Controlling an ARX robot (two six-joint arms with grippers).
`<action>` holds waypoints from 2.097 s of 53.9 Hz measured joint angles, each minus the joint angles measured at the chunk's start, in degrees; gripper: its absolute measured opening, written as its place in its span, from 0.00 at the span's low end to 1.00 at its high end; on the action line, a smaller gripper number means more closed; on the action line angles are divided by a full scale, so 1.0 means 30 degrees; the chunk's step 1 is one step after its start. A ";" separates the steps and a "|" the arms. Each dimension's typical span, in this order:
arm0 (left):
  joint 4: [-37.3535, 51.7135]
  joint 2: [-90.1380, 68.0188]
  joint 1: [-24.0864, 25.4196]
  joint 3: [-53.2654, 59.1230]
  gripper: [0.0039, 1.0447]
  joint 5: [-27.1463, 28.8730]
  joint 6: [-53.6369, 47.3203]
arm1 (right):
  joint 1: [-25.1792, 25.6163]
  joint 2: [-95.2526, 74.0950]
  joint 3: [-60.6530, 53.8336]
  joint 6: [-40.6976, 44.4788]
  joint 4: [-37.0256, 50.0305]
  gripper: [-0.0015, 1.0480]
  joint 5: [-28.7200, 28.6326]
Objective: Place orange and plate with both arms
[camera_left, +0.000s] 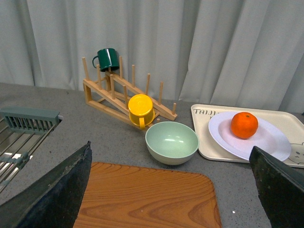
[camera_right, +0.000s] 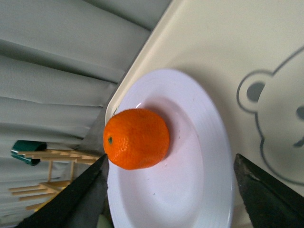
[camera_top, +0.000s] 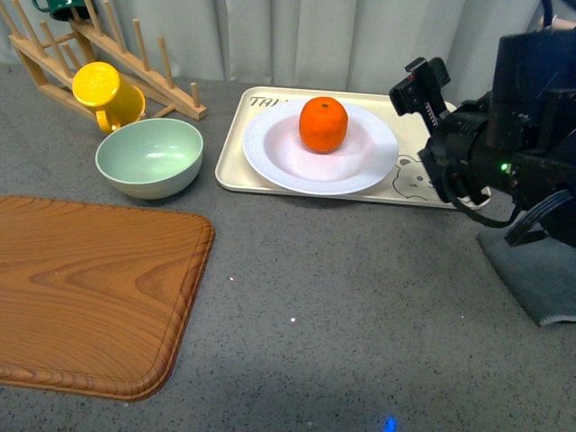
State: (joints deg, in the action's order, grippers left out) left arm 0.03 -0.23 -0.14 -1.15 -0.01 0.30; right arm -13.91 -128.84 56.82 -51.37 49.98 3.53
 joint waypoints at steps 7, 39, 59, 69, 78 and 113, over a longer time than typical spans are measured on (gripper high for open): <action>0.0000 0.0000 0.0000 0.0000 0.94 0.0000 0.0000 | -0.0321 0.2055 -0.2222 0.5391 0.0685 0.91 0.2667; 0.0000 0.0000 0.0000 0.0000 0.94 0.0000 0.0000 | -0.2317 1.9941 -1.4994 2.1019 -0.2229 0.91 0.8670; 0.0000 0.0000 0.0000 0.0000 0.94 0.0000 -0.0007 | -0.0852 2.8144 -1.8644 1.7908 -0.2659 0.57 0.4080; 0.0000 0.0000 0.0000 0.0000 0.94 0.0000 -0.0007 | 0.0816 3.1430 -1.8826 1.7391 -0.5377 0.23 0.2470; 0.0000 0.0000 0.0000 0.0000 0.94 0.0000 -0.0007 | 0.2040 3.3973 -1.8833 1.7318 -0.7730 0.01 0.1268; 0.0000 0.0000 0.0000 0.0000 0.94 0.0000 -0.0007 | 0.4590 3.9226 -1.8841 1.7311 -1.2866 0.01 -0.1202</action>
State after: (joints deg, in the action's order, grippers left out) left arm 0.03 -0.23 -0.14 -1.15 -0.01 0.27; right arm -0.14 -11.16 0.30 0.56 11.38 -0.08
